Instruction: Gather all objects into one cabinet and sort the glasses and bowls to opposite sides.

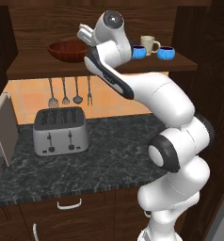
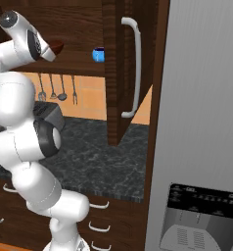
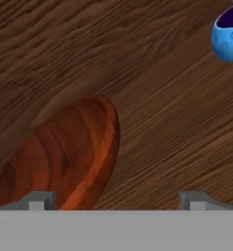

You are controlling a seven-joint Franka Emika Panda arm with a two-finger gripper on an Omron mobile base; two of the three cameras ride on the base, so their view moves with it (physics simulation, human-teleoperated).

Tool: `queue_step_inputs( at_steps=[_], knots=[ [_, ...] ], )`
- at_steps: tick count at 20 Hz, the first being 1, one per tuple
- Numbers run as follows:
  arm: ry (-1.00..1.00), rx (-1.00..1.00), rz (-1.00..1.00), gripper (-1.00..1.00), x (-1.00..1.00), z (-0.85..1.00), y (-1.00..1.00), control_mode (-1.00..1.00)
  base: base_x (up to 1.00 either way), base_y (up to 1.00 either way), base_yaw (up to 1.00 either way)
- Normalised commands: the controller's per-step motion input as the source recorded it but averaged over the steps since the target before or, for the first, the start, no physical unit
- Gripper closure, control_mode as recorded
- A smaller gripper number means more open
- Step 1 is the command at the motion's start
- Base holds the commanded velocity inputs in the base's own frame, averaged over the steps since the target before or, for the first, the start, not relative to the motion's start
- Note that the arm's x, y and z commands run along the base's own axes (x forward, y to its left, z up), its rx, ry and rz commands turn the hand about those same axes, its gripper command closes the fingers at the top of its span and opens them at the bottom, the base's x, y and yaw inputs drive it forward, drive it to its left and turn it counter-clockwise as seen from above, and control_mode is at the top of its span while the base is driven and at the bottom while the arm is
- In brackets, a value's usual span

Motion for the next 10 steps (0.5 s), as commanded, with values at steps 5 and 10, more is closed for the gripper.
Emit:
queue_step_inputs(
  at_steps=[5, 10],
  knots=[
    [0.00, 0.10, 0.00, -1.00, -0.01, -0.01, 0.56, -1.00, 0.00, 0.00, 0.00],
    [0.00, 0.09, 0.00, -1.00, 0.00, -0.07, 0.22, -1.00, 0.00, 0.00, 0.00]
  ],
)
